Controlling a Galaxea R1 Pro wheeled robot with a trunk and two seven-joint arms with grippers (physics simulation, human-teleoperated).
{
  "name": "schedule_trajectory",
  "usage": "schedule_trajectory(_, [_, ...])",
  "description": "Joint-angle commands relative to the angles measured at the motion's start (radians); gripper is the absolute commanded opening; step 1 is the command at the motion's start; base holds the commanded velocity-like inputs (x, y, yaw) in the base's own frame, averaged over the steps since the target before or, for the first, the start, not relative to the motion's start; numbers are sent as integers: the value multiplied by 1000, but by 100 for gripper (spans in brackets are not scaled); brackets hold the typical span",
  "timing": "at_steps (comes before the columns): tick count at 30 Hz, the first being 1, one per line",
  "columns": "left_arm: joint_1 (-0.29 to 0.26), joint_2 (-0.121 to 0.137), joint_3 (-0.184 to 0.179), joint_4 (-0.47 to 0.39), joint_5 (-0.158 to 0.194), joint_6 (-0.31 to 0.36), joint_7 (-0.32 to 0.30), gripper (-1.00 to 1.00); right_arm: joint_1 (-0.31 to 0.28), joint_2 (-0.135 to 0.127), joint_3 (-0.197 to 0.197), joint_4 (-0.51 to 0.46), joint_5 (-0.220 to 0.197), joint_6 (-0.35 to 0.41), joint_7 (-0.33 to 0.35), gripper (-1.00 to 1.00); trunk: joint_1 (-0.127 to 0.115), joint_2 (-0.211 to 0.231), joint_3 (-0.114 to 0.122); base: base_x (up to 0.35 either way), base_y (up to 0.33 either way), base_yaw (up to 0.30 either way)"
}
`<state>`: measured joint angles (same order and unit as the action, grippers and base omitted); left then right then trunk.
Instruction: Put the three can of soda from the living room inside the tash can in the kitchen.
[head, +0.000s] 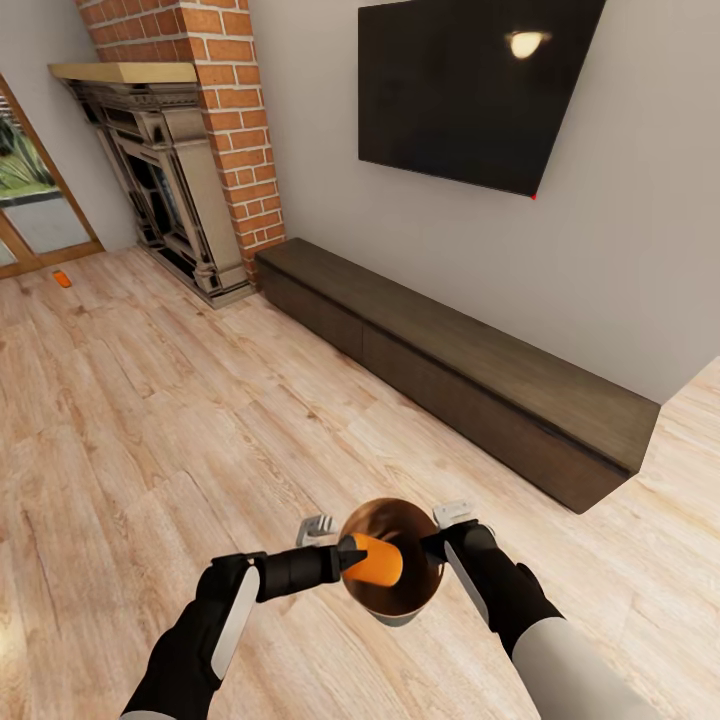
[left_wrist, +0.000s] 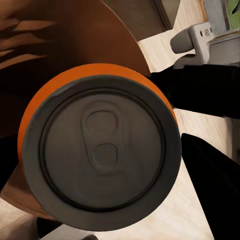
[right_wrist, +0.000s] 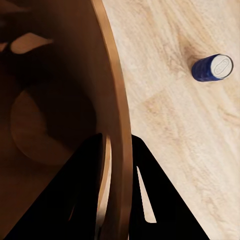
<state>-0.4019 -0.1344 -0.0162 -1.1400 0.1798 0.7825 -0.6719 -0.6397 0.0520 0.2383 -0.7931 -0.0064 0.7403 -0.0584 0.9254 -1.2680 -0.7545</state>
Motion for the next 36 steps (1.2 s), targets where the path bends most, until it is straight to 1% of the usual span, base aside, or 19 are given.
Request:
schedule_trajectory(1, [0, 0, 0, -2, 0, 0, 1, -100, -1, 0, 0, 0, -12, -1, 5, -100, 0, 0, 0, 0, 0, 0])
schedule_trajectory(2, [0, 0, 0, -5, 0, 0, 5, 100, -1, 0, 0, 0, -12, -1, 5, -100, 0, 0, 0, 0, 0, 0])
schedule_trajectory(8, [0, -2, 0, -10, 1, 0, 61, 100, 0, 2, 1, 1, -12, -1, 5, -100, 0, 0, 0, 0, 0, 0])
schedule_trajectory(15, [0, -2, 0, -12, 2, 0, 67, 100, 0, 2, 1, 2, -13, -1, 5, -100, 0, 0, 0, 0, 0, 0])
schedule_trajectory(18, [0, 0, 4, -26, 4, 2, 45, 100, 0, 2, 1, 2, -13, 0, 5, -100, 0, 0, 0, 0, 0, 0])
schedule_trajectory(20, [0, 7, 10, -37, 4, 4, -17, 100, 0, 2, 1, 2, -13, 0, 6, -100, 0, 0, 0, 0, 0, 0])
schedule_trajectory(21, [0, 15, 12, -38, 4, 5, -48, 100, 0, 2, 1, 2, -13, 0, 7, -100, 0, 0, 0, 0, 0, 0])
schedule_trajectory(22, [0, 27, 13, -39, 4, 6, -82, 100, 0, 2, 1, 2, -13, 0, 8, -100, 0, 0, 0, 0, 0, 0])
schedule_trajectory(23, [0, 63, 14, -39, 3, 6, -159, 100, 0, 2, 1, 2, -13, 0, 8, -100, 0, 0, 0, 0, 0, 0])
schedule_trajectory(25, [0, 149, 16, -24, 2, 6, -337, 100, 0, 1, 1, 0, -16, 1, 10, -100, 0, 0, 0, 0, 0, 0])
schedule_trajectory(26, [0, 170, 17, -16, 2, 5, -377, 100, 0, 1, 1, 0, -16, 1, 10, -100, 0, 0, 0, 0, 0, 0])
schedule_trajectory(27, [0, 213, 21, 5, 1, 4, -439, 100, 0, 1, 1, -1, -18, 1, 11, -100, 0, 0, 0, 0, 0, 0])
schedule_trajectory(30, [0, 277, 32, 44, 0, 2, -495, 100, 0, 1, 1, -4, -20, 2, 22, -100, 0, 0, 0, 0, 0, 0])
schedule_trajectory(31, [0, 313, 40, 72, 0, 1, -515, 100, 0, 0, 0, -5, -20, 2, 39, -100, 0, 0, 0, 0, 0, 0])
schedule_trajectory(34, [0, 360, 59, 111, -1, -7, -533, 100, 0, -1, -1, -8, -20, 2, 75, -100, 0, 0, 0, 0, 0, 0])
schedule_trajectory(35, [0, 389, 75, 135, -2, -23, -539, 100, 0, -2, -1, -9, -20, 2, 96, -100, 0, 0, 0, 0, 0, 0])
schedule_trajectory(36, [0, 403, 83, 148, -2, -34, -541, 100, 0, -3, -2, -9, -20, 2, 104, -100, 0, 0, 0, 0, 0, 0])
